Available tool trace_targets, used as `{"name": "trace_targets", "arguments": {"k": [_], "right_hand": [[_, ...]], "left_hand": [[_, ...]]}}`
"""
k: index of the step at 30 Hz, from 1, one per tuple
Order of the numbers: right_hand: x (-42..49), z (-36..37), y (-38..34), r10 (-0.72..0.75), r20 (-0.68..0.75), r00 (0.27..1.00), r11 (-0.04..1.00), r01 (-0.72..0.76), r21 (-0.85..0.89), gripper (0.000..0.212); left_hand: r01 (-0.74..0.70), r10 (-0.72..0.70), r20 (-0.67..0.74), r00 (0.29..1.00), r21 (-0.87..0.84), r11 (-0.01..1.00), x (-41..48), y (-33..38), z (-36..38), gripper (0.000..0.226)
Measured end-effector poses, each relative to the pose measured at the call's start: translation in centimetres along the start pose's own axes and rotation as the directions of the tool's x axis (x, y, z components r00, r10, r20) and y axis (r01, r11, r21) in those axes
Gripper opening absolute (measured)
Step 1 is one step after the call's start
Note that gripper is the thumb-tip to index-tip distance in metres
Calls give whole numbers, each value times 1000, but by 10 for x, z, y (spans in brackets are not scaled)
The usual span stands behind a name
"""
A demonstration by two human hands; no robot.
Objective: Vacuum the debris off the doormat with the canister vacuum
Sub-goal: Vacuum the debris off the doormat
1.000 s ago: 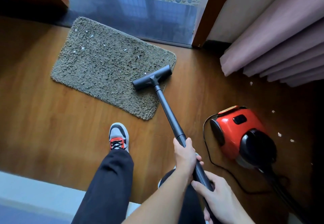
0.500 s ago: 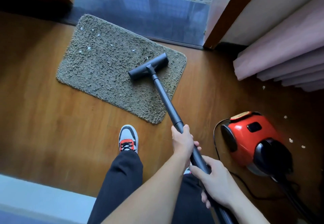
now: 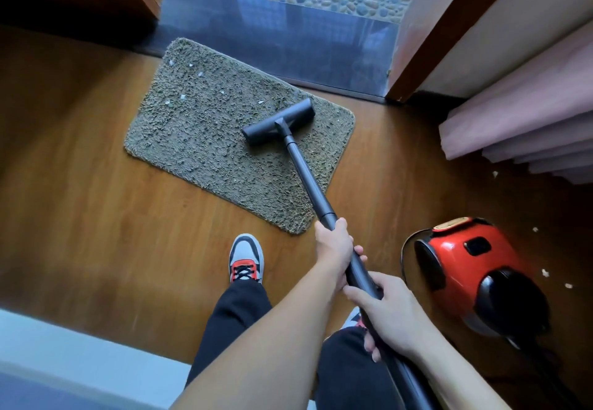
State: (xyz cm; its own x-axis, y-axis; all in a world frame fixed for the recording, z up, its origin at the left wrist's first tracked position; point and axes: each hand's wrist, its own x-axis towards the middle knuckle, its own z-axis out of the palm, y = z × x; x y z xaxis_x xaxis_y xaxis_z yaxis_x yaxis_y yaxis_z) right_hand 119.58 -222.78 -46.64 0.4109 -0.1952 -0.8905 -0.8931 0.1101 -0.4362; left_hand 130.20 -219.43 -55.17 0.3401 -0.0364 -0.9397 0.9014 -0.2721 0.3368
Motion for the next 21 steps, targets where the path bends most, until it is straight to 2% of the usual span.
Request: {"name": "trace_targets", "arguments": {"k": [10,21], "right_hand": [[-73,-20,58,108,52,993,994,-107,-24,11],[-51,7,44,68,35,997,997,-69,27,15]], "left_hand": [[101,-100,35,994,-17,995,-65,-84,14,19],[48,-48,8,999,9,999,-42,-60,-8,13]]}}
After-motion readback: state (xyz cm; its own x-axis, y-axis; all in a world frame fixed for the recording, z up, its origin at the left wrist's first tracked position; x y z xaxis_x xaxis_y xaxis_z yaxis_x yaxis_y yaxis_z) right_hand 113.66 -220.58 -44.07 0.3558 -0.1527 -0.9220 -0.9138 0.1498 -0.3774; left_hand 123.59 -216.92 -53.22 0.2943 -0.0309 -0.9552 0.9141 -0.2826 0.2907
